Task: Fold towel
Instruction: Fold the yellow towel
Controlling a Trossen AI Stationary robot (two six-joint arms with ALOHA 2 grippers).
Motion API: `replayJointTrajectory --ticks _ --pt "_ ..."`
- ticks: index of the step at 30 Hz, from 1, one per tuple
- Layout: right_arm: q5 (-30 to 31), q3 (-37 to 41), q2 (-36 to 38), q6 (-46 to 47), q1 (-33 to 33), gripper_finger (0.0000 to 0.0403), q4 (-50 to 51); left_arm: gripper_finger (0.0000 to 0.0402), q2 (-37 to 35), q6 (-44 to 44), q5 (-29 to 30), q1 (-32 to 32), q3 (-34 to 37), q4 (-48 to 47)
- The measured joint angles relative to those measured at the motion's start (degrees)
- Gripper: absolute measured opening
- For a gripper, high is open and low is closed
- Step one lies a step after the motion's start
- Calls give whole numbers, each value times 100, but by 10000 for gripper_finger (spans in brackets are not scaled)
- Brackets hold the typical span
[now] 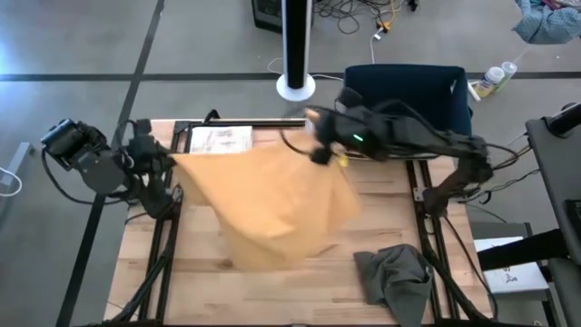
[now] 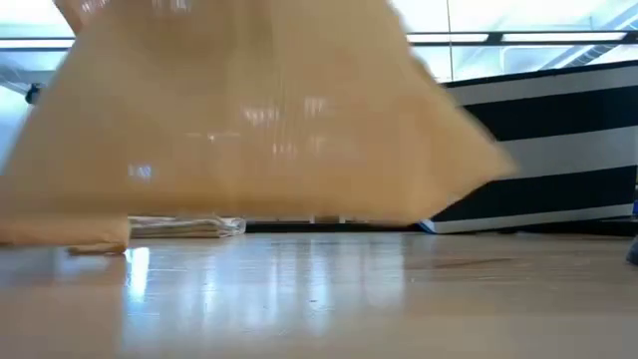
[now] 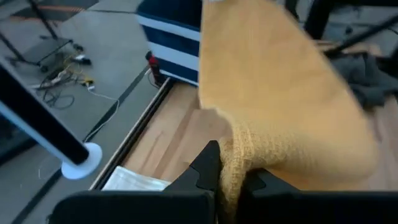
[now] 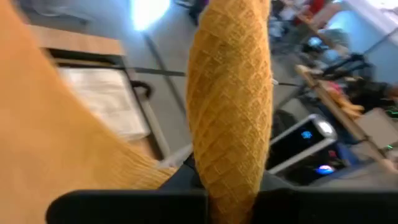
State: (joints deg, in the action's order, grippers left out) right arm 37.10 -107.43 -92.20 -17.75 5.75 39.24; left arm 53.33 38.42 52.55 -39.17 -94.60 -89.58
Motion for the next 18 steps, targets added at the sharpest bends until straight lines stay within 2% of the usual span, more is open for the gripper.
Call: replayJointTrajectory --ticks 4,9,13,18 --pt "-6 -249 -413 -557 533 2 -893 0 -231 155 -57 57 -99 -64" --pt "-449 -833 -323 -725 510 2 -967 0 -318 -184 -1283 57 -821 -43" --pt "-817 -969 33 -429 136 2 -245 0 -162 -607 -2492 56 -1322 -41" --pt "-1027 -853 326 880 -453 2 1218 0 131 -514 -3062 56 -1150 -35"
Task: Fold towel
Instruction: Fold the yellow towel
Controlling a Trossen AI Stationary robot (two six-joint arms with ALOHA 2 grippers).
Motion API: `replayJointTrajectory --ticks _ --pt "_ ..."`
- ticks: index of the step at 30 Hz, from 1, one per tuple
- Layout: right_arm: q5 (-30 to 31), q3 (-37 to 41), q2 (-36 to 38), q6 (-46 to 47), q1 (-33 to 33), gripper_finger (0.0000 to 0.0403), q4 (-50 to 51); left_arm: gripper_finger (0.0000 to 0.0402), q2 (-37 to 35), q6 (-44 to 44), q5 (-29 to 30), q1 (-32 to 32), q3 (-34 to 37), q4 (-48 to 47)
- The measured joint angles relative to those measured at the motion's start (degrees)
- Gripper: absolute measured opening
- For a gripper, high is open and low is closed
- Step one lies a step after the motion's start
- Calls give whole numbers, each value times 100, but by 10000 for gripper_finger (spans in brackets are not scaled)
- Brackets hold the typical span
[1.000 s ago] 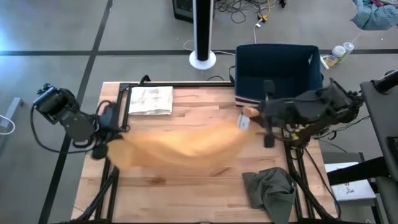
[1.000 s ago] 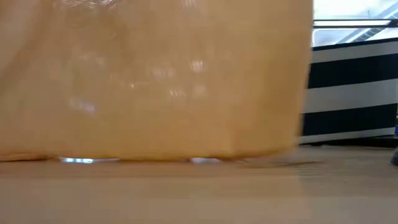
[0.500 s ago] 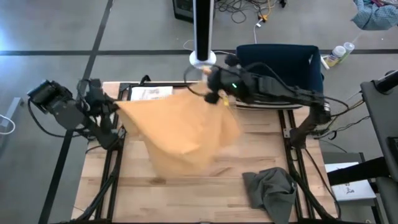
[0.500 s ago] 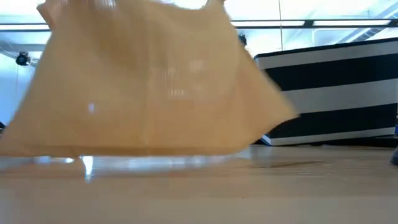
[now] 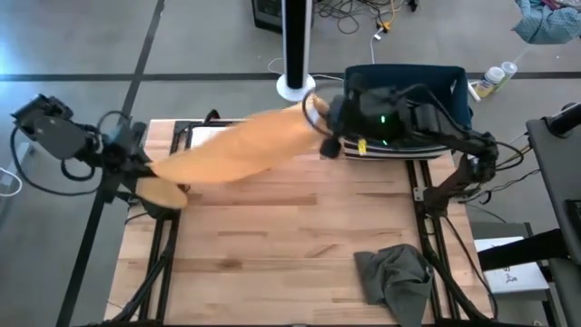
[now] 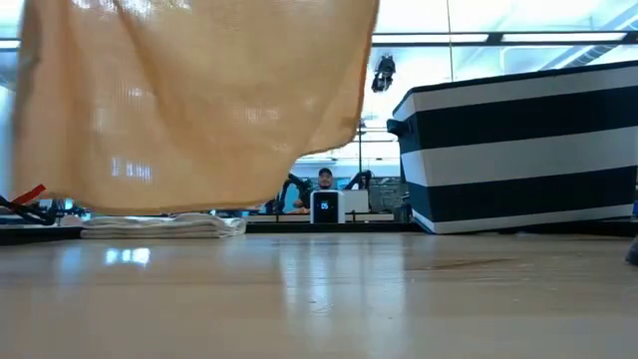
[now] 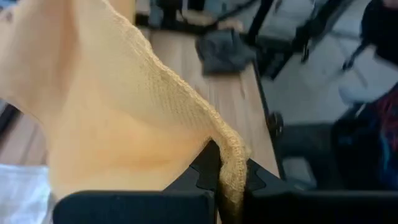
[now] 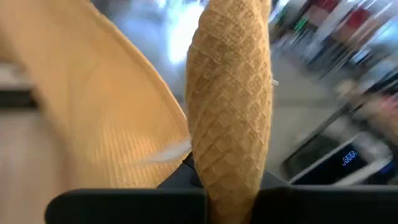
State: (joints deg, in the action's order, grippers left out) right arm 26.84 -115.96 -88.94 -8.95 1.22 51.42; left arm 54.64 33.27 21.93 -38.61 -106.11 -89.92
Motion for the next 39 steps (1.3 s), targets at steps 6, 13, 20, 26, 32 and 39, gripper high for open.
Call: replayJointTrajectory --ticks 6,13,20,26,32,39 --pt "2 965 -92 1746 -1008 2 942 0 255 220 -473 -7 1700 1119" --pt "4 2755 -215 3424 -2253 2 489 0 621 369 -1754 -72 4387 4692" --pt "39 4333 -206 5224 -2919 2 14 0 1792 772 -2794 -68 6131 8235" --pt "-303 5017 -204 6103 -3249 11 -19 1 3131 1292 -2985 -90 6258 8837" --pt "-1233 5150 -193 6238 -3312 83 -45 31 4074 1415 -3256 -272 5666 8790" --pt "-1235 4943 -173 6040 -3323 174 185 94 4313 1818 -3132 -781 4662 7107"
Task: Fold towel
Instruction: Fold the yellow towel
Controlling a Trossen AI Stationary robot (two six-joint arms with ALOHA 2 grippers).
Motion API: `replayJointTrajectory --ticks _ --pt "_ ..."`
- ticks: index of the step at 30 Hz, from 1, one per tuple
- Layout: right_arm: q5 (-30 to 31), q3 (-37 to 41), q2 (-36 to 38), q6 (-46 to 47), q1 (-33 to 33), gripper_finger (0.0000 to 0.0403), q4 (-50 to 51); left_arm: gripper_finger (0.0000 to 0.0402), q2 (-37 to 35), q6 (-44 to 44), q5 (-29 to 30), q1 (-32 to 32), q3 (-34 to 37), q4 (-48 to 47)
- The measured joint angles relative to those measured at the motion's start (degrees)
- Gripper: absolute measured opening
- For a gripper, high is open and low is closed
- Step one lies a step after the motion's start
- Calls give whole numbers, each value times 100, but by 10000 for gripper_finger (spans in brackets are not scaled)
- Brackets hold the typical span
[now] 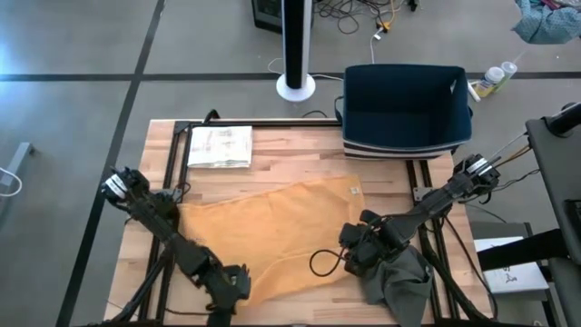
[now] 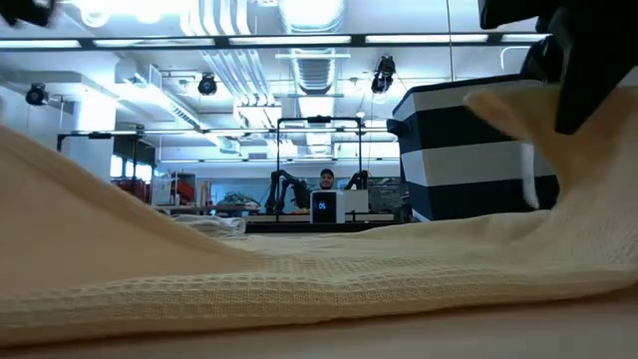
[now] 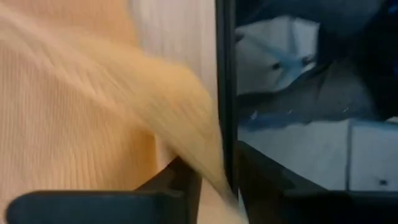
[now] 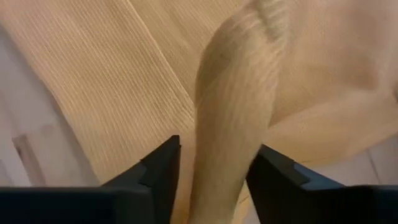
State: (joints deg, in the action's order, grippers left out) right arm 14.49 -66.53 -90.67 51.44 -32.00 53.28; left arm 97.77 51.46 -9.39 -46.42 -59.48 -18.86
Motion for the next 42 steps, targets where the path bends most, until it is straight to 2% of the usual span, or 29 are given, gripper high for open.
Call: replayJointTrajectory --ticks 2,4,8,12,17,21,25,27,29,34,36,38,42 --pt "51 26 -1 -77 2 191 -2 110 9 253 136 -164 -89 -247" --pt "64 82 -1 -113 2 203 -11 124 15 559 156 -315 -58 -107" --pt "299 443 -15 -151 23 221 -674 139 20 898 295 -503 292 882" --pt "302 1093 -63 -199 146 226 -1718 137 40 913 516 -460 643 2070" --pt "358 1634 -247 -527 455 218 -2147 120 409 797 590 -416 633 2269" --pt "426 1800 -487 -1395 1026 216 -2254 115 970 596 560 -353 361 2357" --pt "1086 1607 -671 -2698 1856 222 -2373 122 1341 250 367 -213 -146 2329" --pt "1435 1349 -723 -3494 2244 224 -2561 128 1364 99 270 -118 -417 1918" --pt "1538 947 -658 -4290 2504 224 -2875 134 1297 -72 247 -6 -758 1283" --pt "1394 -5 -341 -5365 2344 216 -2751 147 737 -875 679 249 -1794 -1179" --pt "1188 -203 -146 -5278 2094 213 -2658 150 491 -1218 989 448 -2042 -2001" --pt "1092 -260 -6 -4820 1809 209 -2503 150 213 -1617 1192 758 -2076 -2332" --pt "1037 2 -36 -3601 1055 207 -2271 142 -216 -2557 1372 1625 -1497 -2254"
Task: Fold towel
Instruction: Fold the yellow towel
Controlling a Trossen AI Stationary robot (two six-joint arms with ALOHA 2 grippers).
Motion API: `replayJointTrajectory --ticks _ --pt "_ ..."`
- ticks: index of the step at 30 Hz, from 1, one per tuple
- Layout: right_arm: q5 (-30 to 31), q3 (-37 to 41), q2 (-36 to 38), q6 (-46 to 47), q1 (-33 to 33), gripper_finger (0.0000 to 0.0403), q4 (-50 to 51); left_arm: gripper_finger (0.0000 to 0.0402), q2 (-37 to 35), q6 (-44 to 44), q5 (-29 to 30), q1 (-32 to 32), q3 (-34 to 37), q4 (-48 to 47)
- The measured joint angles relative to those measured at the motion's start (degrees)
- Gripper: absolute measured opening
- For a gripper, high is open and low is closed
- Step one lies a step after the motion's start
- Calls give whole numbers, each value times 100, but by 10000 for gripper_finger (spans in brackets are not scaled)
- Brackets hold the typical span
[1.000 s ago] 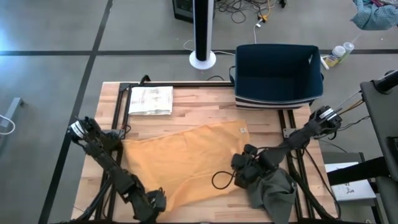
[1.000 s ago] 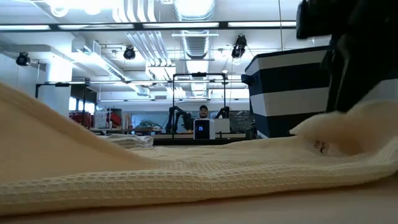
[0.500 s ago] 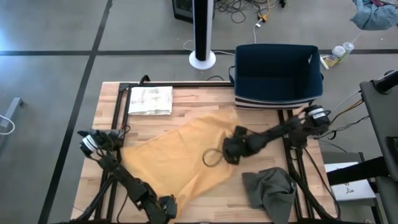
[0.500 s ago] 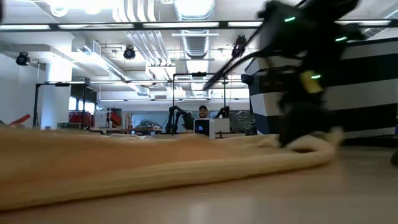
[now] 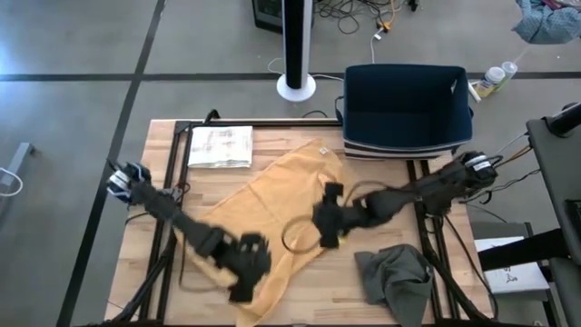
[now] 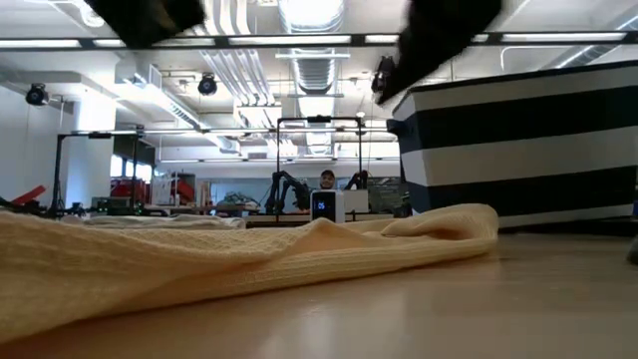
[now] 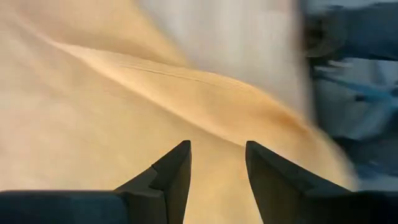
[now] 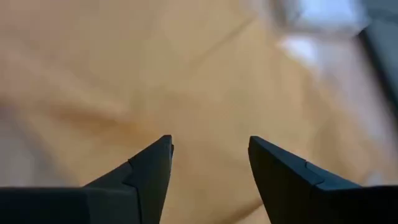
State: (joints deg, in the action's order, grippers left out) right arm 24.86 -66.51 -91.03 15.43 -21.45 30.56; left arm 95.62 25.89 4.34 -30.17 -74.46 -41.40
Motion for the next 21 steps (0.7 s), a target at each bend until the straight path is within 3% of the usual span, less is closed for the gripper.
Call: replayJointTrajectory --ticks 6,11,15,21 --pt "-15 442 -689 1886 -846 214 -205 119 -68 -1227 345 1436 1551 1435" --pt "10 499 -1265 2288 -814 222 -237 116 15 -1170 186 2139 2752 2583" --pt "50 505 -1555 1574 -332 221 69 117 -119 -444 112 1983 3344 3029" --pt "627 552 -1465 -7 777 210 416 116 -221 1041 55 756 3508 3372"
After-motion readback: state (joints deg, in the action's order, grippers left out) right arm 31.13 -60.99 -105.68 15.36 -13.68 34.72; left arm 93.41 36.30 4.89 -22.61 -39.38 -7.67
